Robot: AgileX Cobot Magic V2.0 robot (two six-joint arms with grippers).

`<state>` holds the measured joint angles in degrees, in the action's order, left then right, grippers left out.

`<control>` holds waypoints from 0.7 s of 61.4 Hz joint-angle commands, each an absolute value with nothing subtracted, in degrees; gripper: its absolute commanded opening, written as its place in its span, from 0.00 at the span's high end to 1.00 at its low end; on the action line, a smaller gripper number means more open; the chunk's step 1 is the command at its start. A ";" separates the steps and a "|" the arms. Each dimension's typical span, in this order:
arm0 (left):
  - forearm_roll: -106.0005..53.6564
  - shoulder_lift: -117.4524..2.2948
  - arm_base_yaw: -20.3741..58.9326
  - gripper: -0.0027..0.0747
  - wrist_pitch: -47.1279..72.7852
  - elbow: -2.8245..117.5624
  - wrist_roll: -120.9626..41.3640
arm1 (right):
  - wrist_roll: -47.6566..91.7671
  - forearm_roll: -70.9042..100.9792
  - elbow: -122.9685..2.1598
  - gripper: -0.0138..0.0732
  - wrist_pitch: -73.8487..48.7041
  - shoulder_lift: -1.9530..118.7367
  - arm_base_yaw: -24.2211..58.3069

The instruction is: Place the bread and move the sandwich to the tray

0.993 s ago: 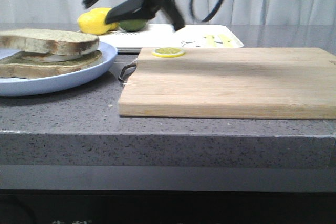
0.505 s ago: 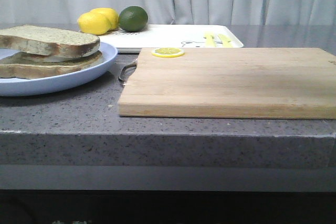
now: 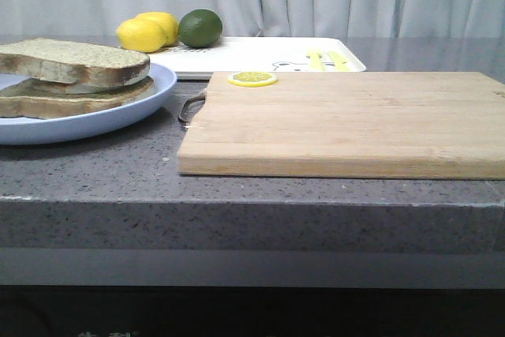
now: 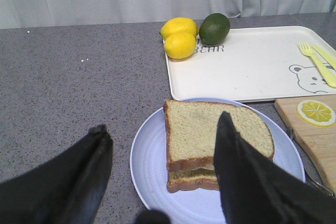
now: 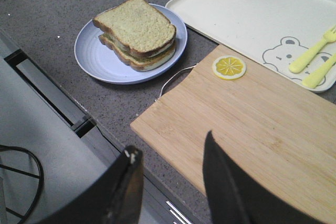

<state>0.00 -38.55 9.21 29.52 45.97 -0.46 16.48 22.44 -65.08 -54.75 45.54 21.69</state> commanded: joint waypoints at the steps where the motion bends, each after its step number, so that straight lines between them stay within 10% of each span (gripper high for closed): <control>1: -0.39 -38.77 9.66 0.43 25.40 47.64 0.00 | 16.23 23.40 -63.87 0.48 -50.07 42.11 21.32; 43: 3.48 -53.64 8.61 0.50 54.84 62.43 4.33 | 16.23 23.61 -60.54 0.48 -53.78 37.72 21.32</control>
